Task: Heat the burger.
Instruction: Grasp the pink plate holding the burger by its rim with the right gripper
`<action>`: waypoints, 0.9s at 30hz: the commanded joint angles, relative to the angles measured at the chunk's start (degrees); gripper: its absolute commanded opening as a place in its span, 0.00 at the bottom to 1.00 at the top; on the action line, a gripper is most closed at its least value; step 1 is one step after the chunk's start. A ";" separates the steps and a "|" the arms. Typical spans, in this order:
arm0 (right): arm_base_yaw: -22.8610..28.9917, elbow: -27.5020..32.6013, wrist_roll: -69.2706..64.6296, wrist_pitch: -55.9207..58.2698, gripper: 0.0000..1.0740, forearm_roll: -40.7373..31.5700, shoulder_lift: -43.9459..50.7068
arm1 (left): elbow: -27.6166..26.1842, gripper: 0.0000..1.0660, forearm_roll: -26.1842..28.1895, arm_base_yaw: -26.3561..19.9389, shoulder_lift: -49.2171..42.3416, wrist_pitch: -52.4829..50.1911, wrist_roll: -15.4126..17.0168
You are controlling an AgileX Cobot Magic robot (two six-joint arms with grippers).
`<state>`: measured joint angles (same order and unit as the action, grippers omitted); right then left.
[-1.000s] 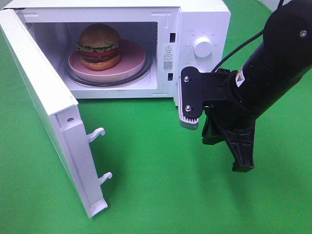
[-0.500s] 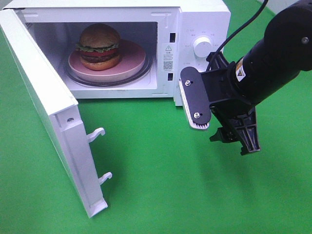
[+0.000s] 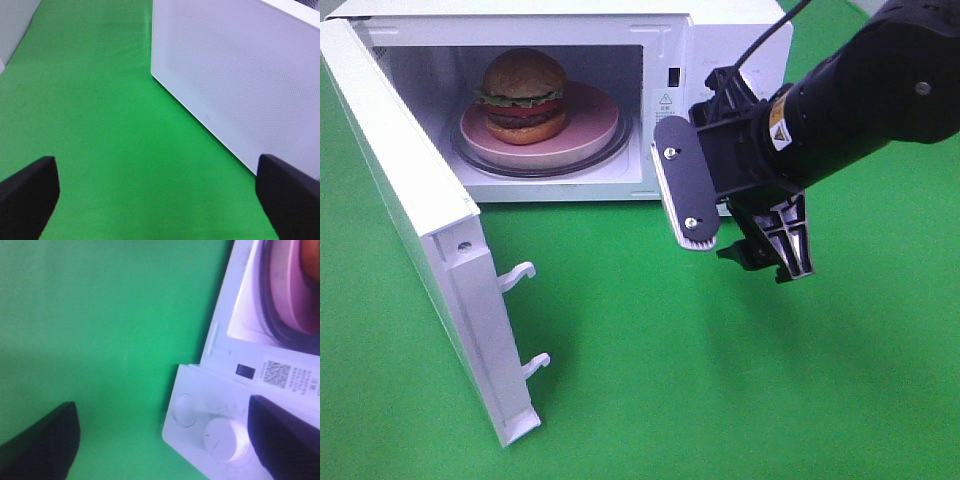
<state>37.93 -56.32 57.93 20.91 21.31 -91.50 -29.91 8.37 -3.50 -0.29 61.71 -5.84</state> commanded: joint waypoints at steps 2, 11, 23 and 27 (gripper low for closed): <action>0.34 -2.92 -1.72 -3.09 0.81 0.52 -2.01 | 0.29 0.96 0.06 -0.23 -0.29 -0.34 0.29; 0.34 -8.48 -1.66 -4.30 0.79 0.92 -7.79 | 0.29 0.96 0.06 -0.23 -0.29 -0.34 0.29; 0.34 -15.87 -1.78 -6.02 0.77 -0.17 -16.21 | 0.29 0.96 0.06 -0.23 -0.29 -0.34 0.29; 0.63 -17.76 -1.66 -7.39 0.77 -1.60 -18.28 | 0.29 0.96 0.06 -0.23 -0.29 -0.34 0.29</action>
<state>38.10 -72.59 56.72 14.95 20.45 -108.69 -29.91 8.37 -3.50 -0.29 61.71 -5.84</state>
